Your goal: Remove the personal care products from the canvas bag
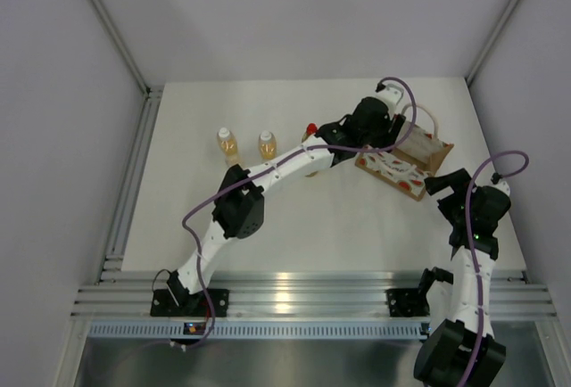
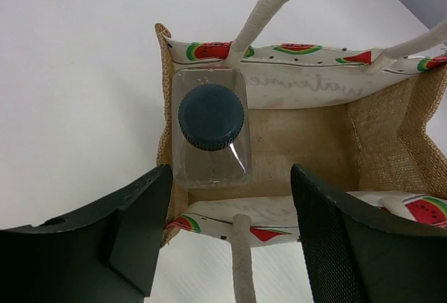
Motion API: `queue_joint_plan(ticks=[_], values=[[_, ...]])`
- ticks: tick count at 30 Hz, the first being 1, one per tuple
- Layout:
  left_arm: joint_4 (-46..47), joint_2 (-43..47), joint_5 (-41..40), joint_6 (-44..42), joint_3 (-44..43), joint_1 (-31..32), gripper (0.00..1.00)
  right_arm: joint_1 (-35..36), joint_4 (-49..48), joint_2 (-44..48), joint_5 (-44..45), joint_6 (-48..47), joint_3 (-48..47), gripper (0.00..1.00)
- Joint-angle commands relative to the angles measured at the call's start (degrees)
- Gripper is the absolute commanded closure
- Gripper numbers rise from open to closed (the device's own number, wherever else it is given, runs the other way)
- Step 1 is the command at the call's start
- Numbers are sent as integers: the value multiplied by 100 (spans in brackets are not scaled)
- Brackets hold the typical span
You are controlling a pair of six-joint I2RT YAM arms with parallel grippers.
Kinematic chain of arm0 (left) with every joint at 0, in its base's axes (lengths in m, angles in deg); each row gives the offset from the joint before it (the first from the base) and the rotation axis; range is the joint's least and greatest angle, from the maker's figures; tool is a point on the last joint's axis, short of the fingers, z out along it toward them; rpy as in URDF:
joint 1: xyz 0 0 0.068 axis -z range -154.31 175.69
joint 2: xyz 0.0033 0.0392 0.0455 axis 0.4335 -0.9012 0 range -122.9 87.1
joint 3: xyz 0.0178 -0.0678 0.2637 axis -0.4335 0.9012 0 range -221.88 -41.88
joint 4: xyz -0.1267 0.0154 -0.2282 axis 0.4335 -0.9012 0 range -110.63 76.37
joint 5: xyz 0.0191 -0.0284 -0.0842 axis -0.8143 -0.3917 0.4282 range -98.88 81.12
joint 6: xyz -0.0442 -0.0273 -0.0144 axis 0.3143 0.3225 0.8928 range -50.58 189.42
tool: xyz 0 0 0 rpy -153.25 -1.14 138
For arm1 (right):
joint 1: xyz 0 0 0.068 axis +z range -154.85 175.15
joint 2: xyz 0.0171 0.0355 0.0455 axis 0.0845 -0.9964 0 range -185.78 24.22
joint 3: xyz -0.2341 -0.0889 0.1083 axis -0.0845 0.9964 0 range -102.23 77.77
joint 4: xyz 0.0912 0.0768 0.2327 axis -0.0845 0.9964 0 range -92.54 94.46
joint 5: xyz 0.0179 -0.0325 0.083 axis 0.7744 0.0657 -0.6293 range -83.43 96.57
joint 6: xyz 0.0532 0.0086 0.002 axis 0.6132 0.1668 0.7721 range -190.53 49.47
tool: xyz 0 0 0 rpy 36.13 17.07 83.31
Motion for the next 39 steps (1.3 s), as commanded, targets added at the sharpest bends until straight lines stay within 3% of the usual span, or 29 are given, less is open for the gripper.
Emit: queue_joint_plan(ticks=[1,4,14,27,31,39], values=[[-23,-170,-239,-17,-349,-10,27,-97,6,55,44,-104,-91,0],[-94,-276,-424,-35,-359,-19,26,-97,15,46,35,-95,-100,1],[-94,-566,15,97,-692,-107,26,-97,6,20,35,-95,-100,0],[-103,-1163,-573,-456,-1246,-107,26,-97,6,20,-44,-86,-82,1],[-85,-1269,-547,-483,-1237,-107,44,-97,6,11,-44,-86,-82,0],[46,-1269,-705,-553,-1457,25,100,-97,6,11,-35,-95,-73,1]])
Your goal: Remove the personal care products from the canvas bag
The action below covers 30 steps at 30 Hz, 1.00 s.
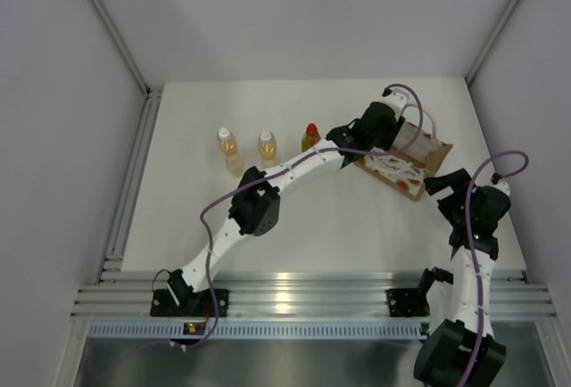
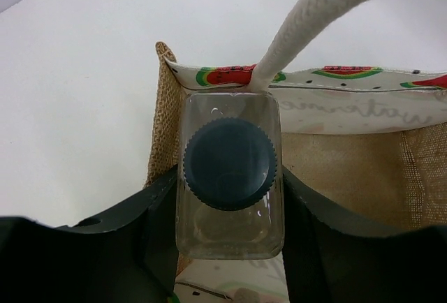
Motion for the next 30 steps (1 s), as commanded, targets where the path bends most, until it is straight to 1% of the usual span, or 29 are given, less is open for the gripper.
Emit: queue_joint_plan(ticks=[1,7,13,21,30], values=[[157,-41,-335,-144,-248,80,100,-97,6,22,-27,-104,-73,0],[431,371,-363,-224,-283,220,100,-97,6,-13,-9,-95,-56,0],[457,802,-345,-197,-363,247,100,-97,-64,-22,-27,-34,15,0],[475,1163,-275,-162,-451,256,100,-97,-55,110,105,-69,24,1],[501,1453,-284,-145,-512,247,100,-105,6,57,202,-77,15,1]])
